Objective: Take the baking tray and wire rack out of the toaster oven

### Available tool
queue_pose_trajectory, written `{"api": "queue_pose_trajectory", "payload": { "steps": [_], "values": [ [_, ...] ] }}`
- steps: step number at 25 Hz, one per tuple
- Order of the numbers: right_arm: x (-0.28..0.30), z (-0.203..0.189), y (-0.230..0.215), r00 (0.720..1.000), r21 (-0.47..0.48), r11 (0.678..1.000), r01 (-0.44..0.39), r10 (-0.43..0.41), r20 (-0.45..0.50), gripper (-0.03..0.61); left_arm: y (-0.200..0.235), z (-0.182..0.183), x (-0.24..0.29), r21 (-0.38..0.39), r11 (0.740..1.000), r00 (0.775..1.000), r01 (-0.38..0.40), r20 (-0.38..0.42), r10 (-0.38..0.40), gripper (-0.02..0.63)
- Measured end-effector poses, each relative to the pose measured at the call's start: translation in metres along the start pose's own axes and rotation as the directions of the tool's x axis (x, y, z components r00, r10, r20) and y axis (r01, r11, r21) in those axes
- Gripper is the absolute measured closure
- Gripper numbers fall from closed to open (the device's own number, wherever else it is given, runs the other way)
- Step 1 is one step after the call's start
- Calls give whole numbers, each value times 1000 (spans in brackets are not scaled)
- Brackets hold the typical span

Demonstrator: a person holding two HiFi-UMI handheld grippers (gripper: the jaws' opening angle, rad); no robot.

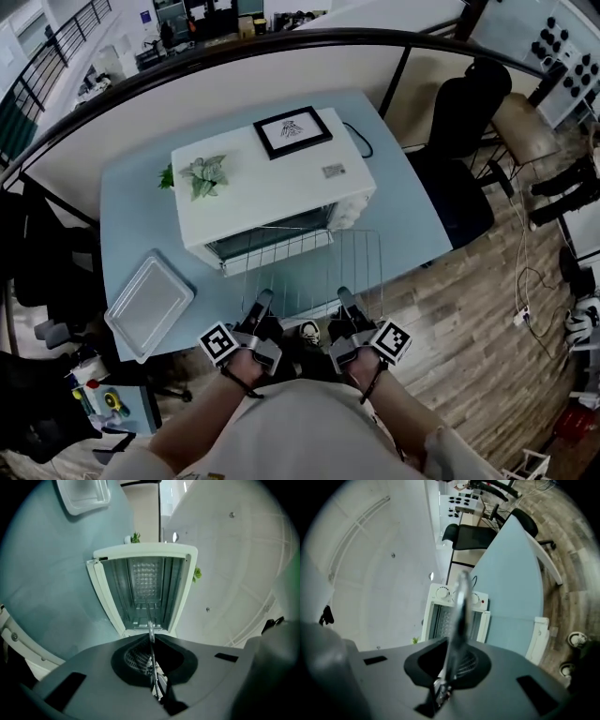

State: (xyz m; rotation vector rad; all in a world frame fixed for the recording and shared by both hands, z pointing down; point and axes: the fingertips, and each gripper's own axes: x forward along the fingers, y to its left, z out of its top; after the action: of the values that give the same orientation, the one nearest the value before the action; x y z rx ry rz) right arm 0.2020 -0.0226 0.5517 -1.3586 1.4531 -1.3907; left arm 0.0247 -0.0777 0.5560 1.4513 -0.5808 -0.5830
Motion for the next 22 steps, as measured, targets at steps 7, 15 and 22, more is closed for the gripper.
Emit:
{"api": "queue_pose_trajectory", "payload": {
  "steps": [7, 15, 22],
  "values": [
    [-49, 34, -19, 986, 25, 999, 41, -44, 163, 563, 8, -48, 34, 16, 1000, 984, -13, -176, 16, 604],
    [-102, 69, -38, 944, 49, 996, 74, -86, 318, 561, 16, -107, 69, 5, 1000, 943, -8, -332, 9, 604],
    [-129, 87, -59, 913, 70, 989, 132, -149, 381, 561, 33, -139, 87, 30, 998, 909, -58, -412, 65, 604]
  ]
}}
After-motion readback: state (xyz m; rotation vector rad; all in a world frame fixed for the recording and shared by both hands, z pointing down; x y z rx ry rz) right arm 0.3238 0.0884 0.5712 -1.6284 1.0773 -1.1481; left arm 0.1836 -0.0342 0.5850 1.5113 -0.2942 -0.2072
